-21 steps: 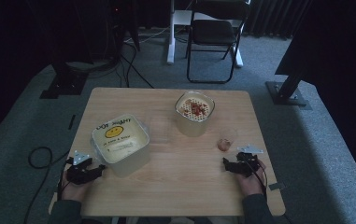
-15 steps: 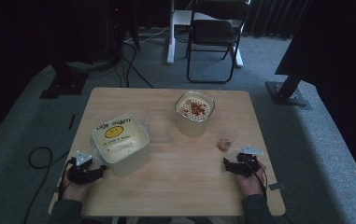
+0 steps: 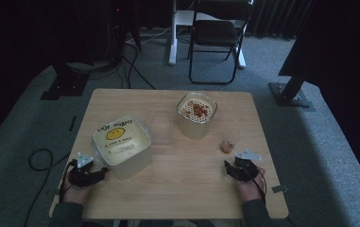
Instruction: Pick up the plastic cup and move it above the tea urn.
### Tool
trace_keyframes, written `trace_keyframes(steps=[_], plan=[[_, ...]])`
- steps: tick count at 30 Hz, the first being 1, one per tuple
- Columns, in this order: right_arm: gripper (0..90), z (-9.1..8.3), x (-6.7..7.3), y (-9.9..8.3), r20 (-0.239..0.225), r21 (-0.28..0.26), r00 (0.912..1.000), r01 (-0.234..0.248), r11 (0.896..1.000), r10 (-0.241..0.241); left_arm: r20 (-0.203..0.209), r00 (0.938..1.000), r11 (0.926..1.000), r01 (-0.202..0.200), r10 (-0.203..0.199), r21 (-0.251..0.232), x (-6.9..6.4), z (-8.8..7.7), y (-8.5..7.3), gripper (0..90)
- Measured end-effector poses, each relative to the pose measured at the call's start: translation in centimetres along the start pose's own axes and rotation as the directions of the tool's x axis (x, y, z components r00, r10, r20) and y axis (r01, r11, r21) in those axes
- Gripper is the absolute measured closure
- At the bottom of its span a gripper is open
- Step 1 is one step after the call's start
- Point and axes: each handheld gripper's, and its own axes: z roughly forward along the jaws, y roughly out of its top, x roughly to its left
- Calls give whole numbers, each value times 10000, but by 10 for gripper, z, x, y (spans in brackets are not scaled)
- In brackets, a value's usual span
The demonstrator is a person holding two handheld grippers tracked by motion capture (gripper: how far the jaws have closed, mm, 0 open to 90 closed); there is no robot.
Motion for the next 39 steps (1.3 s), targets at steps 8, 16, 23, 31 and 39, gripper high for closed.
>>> trace_keyframes(steps=[8, 16, 23, 31, 39], plan=[[514, 1, 22, 6, -500, -181, 9972, 541, 9984, -549, 17, 10000, 10000, 14, -14, 3, 0, 2, 1, 320], [513, 5, 45, 28, -1127, -579, 9836, 1350, 9891, -1409, 20, 10000, 10000, 6, -6, 16, 0, 2, 2, 320], [546, 4, 64, 68, -1589, -1155, 9712, 1603, 9803, -1776, 35, 10000, 10000, 6, -6, -1, 0, 2, 2, 319], [575, 11, 93, 111, -1944, -1618, 9562, 1888, 9686, -2188, 54, 10000, 10000, 14, -14, -4, 0, 2, 2, 319], [575, 33, 116, 137, -2126, -1620, 9526, 1852, 9693, -2175, 72, 10000, 10000, 34, -34, -14, 0, 2, 2, 319]])
